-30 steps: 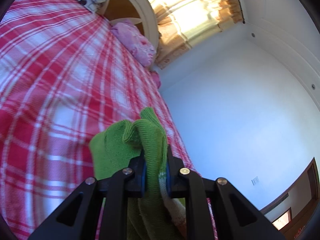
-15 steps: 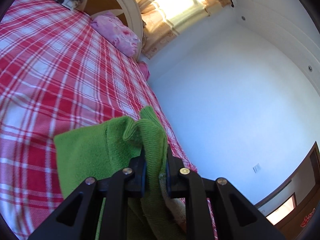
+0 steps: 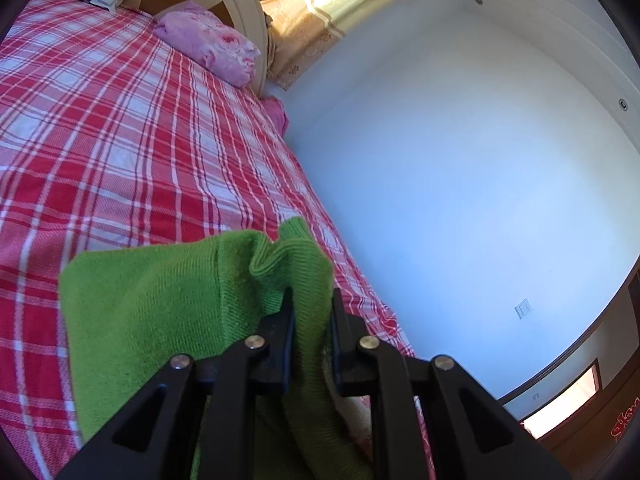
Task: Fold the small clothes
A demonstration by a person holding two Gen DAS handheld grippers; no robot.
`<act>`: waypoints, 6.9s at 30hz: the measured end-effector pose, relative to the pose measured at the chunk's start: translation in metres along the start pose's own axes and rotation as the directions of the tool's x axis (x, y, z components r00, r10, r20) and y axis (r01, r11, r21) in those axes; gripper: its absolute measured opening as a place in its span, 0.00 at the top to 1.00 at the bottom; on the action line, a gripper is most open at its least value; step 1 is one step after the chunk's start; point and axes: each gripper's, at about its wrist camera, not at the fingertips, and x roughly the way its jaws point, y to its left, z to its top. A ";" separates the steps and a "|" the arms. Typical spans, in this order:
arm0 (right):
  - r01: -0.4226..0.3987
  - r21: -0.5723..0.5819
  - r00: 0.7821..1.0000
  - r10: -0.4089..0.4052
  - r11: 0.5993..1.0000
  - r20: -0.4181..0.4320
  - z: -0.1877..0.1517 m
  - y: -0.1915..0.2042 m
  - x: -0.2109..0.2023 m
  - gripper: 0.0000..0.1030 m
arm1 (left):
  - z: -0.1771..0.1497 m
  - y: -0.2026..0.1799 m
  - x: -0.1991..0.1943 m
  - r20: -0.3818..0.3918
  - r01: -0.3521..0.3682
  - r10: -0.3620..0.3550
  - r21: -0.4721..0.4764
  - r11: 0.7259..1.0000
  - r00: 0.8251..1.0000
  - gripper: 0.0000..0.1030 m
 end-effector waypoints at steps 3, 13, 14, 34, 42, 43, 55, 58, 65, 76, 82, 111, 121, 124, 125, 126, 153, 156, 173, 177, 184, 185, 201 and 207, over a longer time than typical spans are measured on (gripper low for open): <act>0.018 0.033 1.000 -0.018 0.999 -0.003 -0.004 -0.013 -0.003 1.00 | -0.002 -0.003 0.011 -0.025 -0.015 0.015 0.007 1.000 1.000 0.88; 0.013 0.131 0.998 -0.005 0.991 -0.059 -0.016 -0.036 0.000 0.54 | -0.007 -0.009 0.029 -0.072 -0.040 0.042 0.029 0.999 0.997 0.88; 0.014 0.136 0.998 -0.004 0.991 -0.067 -0.015 -0.036 0.001 0.32 | -0.006 -0.009 0.029 -0.070 -0.042 0.044 0.028 0.999 0.997 0.88; -0.077 0.111 0.997 0.078 0.991 -0.006 0.000 -0.015 0.006 0.91 | -0.005 -0.040 0.053 -0.117 -0.017 0.029 0.103 0.995 0.993 0.89; -0.019 0.193 0.999 0.029 0.981 -0.045 -0.017 -0.047 -0.005 0.92 | -0.024 -0.057 0.088 -0.182 -0.012 0.041 0.158 0.987 0.982 0.89; -0.014 0.197 0.999 0.024 0.980 -0.048 -0.019 -0.049 -0.004 0.92 | -0.025 -0.058 0.090 -0.187 -0.018 0.048 0.162 0.987 0.981 0.89; 0.009 0.321 0.993 0.030 0.947 -0.117 -0.038 -0.081 -0.001 0.91 | -0.035 -0.104 0.083 -0.177 -0.073 0.152 0.388 0.919 0.972 0.71; 0.002 0.319 0.993 0.036 0.948 -0.112 -0.035 -0.081 -0.002 0.82 | -0.033 -0.099 0.058 -0.122 -0.136 0.199 0.397 0.908 0.972 0.51; 0.114 0.276 0.994 -0.111 0.954 -0.026 -0.017 -0.085 -0.038 0.28 | -0.066 -0.076 -0.015 0.050 -0.346 0.367 0.472 0.811 0.929 0.34; -0.074 0.067 0.994 0.079 0.995 -0.071 0.063 -0.029 0.032 0.28 | -0.111 -0.050 -0.023 0.028 -0.417 0.456 0.458 0.785 0.890 0.27; 0.023 0.067 0.974 -0.008 0.998 -0.226 0.054 -0.042 0.085 0.30 | -0.124 -0.046 -0.017 0.003 -0.409 0.459 0.462 0.787 0.888 0.24; 0.018 -0.014 0.951 -0.022 1.000 -0.309 0.047 -0.072 0.123 0.31 | -0.142 -0.044 0.005 -0.029 -0.431 0.515 0.508 0.745 0.856 0.02; -0.013 0.127 0.984 0.035 0.992 -0.176 0.067 -0.116 0.087 0.20 | -0.137 -0.026 0.003 -0.114 -0.363 0.446 0.422 0.831 0.888 0.00; -0.043 0.271 0.980 0.093 0.962 -0.173 0.069 -0.153 0.093 0.16 | -0.134 -0.015 0.006 -0.160 -0.328 0.405 0.362 0.872 0.900 0.00; -0.053 0.290 0.977 0.109 0.956 -0.183 0.067 -0.159 0.097 0.16 | -0.134 -0.013 0.005 -0.163 -0.323 0.397 0.352 0.879 0.903 0.00; -0.066 0.307 0.972 0.130 0.950 -0.194 0.067 -0.165 0.104 0.16 | -0.134 -0.013 0.006 -0.163 -0.323 0.397 0.351 0.879 0.903 0.00; -0.259 0.427 0.927 0.347 0.867 -0.142 0.071 -0.140 0.149 0.64 | -0.122 -0.012 -0.019 -0.163 -0.281 0.334 0.279 0.918 0.928 0.56; -0.272 0.397 0.931 0.343 0.876 -0.120 0.079 -0.124 0.133 0.65 | -0.124 -0.020 -0.029 -0.152 -0.281 0.336 0.298 0.912 0.929 0.63; -0.470 0.346 0.845 0.527 0.812 -0.087 0.081 0.000 0.117 0.67 | -0.163 -0.034 -0.173 0.002 -0.403 0.421 0.293 0.867 0.907 0.65; -0.521 0.325 0.809 0.578 0.789 -0.107 0.080 0.041 0.124 0.68 | -0.171 -0.027 -0.207 0.038 -0.440 0.446 0.252 0.862 0.894 0.65; -0.594 0.304 0.743 0.653 0.745 -0.147 0.078 0.114 0.144 0.68 | -0.180 -0.015 -0.262 0.096 -0.520 0.512 0.216 0.827 0.854 0.65; -0.603 0.300 0.735 0.661 0.739 -0.154 0.078 0.125 0.146 0.68 | -0.181 -0.014 -0.268 0.102 -0.527 0.518 0.211 0.823 0.849 0.65; -0.666 0.270 0.650 0.718 0.696 -0.248 0.074 0.244 0.192 0.68 | -0.193 0.027 -0.339 0.153 -0.613 0.595 0.121 0.781 0.789 0.65; -0.674 0.254 0.635 0.719 0.694 -0.281 0.070 0.273 0.204 0.68 | -0.200 0.037 -0.356 0.157 -0.627 0.610 0.100 0.772 0.776 0.65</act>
